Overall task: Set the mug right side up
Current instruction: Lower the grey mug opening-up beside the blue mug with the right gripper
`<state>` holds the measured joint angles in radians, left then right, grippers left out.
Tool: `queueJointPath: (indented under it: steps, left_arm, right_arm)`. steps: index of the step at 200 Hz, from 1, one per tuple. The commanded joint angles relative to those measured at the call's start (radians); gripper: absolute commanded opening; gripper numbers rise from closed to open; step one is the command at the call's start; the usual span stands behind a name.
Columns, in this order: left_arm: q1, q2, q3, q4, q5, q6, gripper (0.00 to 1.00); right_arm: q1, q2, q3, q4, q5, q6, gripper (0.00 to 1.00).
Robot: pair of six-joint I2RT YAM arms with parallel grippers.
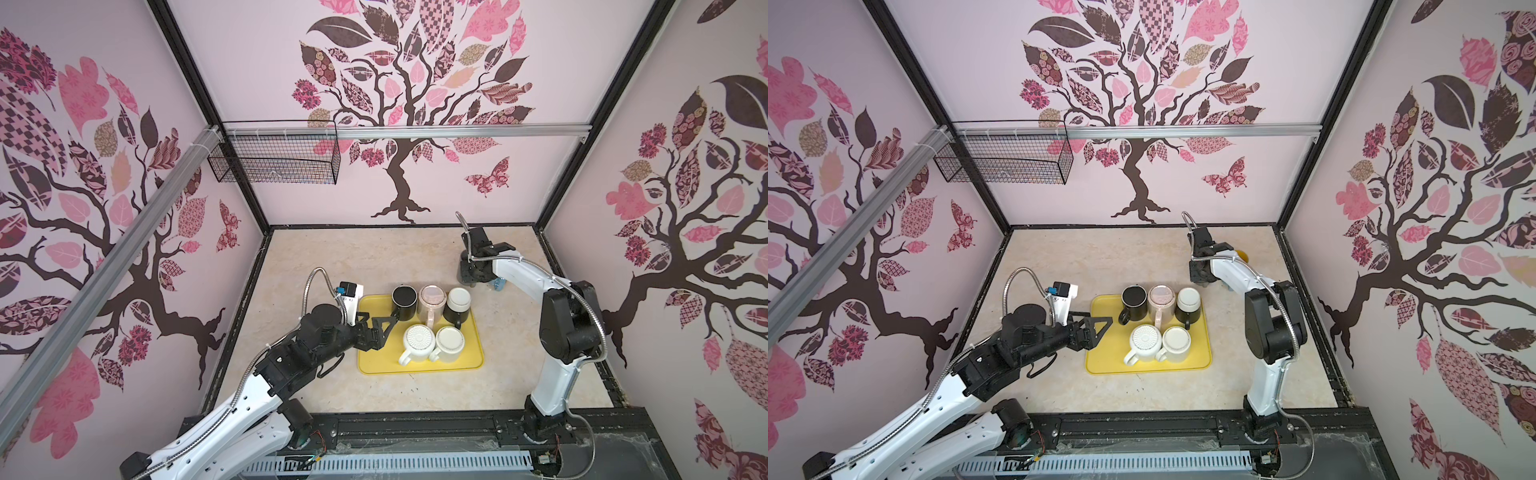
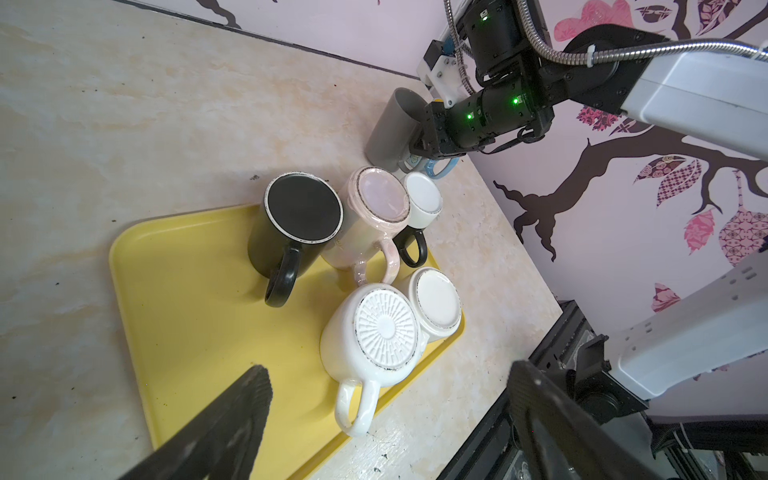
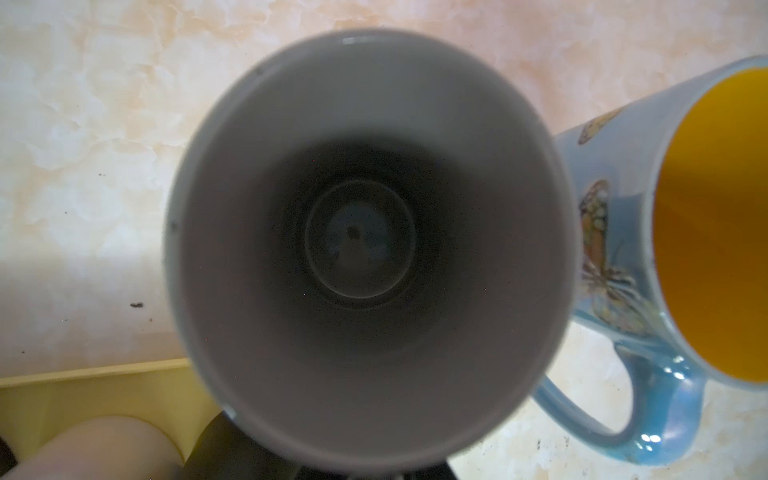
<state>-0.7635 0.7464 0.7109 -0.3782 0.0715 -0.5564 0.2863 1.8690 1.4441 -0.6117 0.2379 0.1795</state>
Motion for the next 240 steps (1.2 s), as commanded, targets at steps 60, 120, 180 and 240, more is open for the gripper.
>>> queueJointPath:
  steps: [60, 120, 180, 240]
  left_arm:
    - [0.004, 0.013, -0.046, 0.022, -0.005, 0.018, 0.93]
    - [0.004, 0.022, -0.06, 0.022, -0.018, 0.026, 0.92]
    - [0.004, 0.02, -0.074, 0.022, -0.022, 0.025, 0.93]
    - [0.004, 0.042, -0.077, 0.037, -0.043, 0.032, 0.93]
  right_arm:
    - [-0.023, -0.022, -0.045, 0.122, 0.004, -0.014, 0.0]
    - [-0.045, -0.048, -0.097, 0.153, -0.002, -0.024, 0.02]
    - [-0.047, -0.088, -0.102, 0.142, -0.011, -0.01, 0.41]
    - [-0.044, -0.231, -0.117, 0.127, -0.006, 0.032, 0.5]
